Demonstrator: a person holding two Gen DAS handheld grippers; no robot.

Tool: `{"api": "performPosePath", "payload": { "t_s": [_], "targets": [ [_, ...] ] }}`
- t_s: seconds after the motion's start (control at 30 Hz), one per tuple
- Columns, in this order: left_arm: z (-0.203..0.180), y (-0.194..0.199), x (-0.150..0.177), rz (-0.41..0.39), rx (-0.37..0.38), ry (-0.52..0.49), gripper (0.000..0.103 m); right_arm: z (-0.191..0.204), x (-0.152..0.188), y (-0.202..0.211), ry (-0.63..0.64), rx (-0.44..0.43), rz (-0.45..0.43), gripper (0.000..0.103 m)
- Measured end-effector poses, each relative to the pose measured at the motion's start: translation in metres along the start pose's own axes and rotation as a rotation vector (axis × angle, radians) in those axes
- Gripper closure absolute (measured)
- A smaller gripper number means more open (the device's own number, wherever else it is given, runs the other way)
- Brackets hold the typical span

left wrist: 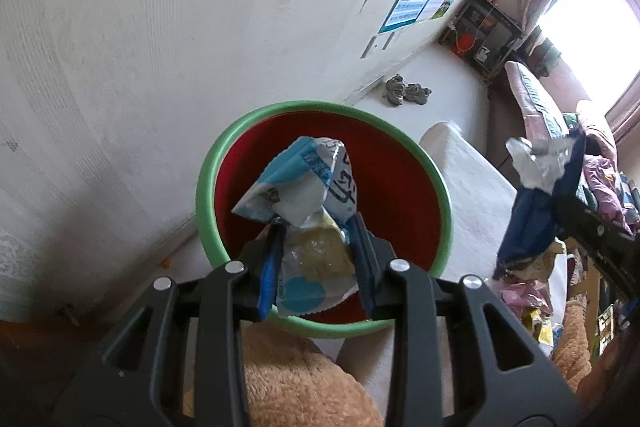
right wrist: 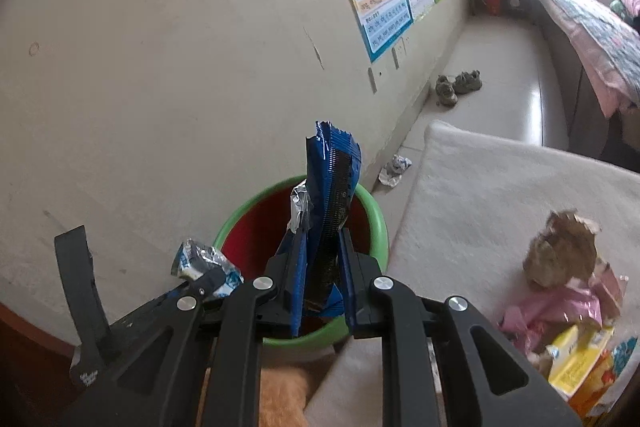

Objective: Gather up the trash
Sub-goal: 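Drop the blue-white wrapper into the bucket with the left gripper while the right drops the blue bag, then grasp a gold snack wrapper with the left gripper while the right grasps a brown bar wrapper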

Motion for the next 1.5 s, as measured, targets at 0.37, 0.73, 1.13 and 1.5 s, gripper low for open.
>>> {"api": "performPosePath", "payload": {
  "t_s": [0.37,0.73,1.13,1.5],
  "targets": [
    [0.005,-0.002,0.003,-0.015,-0.027,-0.015,0.038,0.005,0.003,-0.002,-0.010,-0.013,-0.016,0.062],
    [-0.024,0.004,0.016,-0.002,0.049,-0.023,0.038,-0.050,0.010,0.041,-0.048,-0.013,-0.041,0.058],
    [-0.115,-0.011,0.084,0.105,0.159,-0.166,0.038,-0.161,0.091,0.107,-0.085,0.136,-0.059,0.049],
    [-0.198,-0.024,0.212,0.388,0.293,-0.371,0.038,-0.249,0.149,0.112,-0.223,0.285,-0.001,0.049]
  ]
}}
Point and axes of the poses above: each gripper's, at about its wrist camera, not at the fingertips, and y roughly against the way its jaws point, z to its left, x to its underside, the point moved 10 cm from there along -y, roughly the way its jaws point, and after that the axes turned 14 degrees about x, right-handed, at the moved point
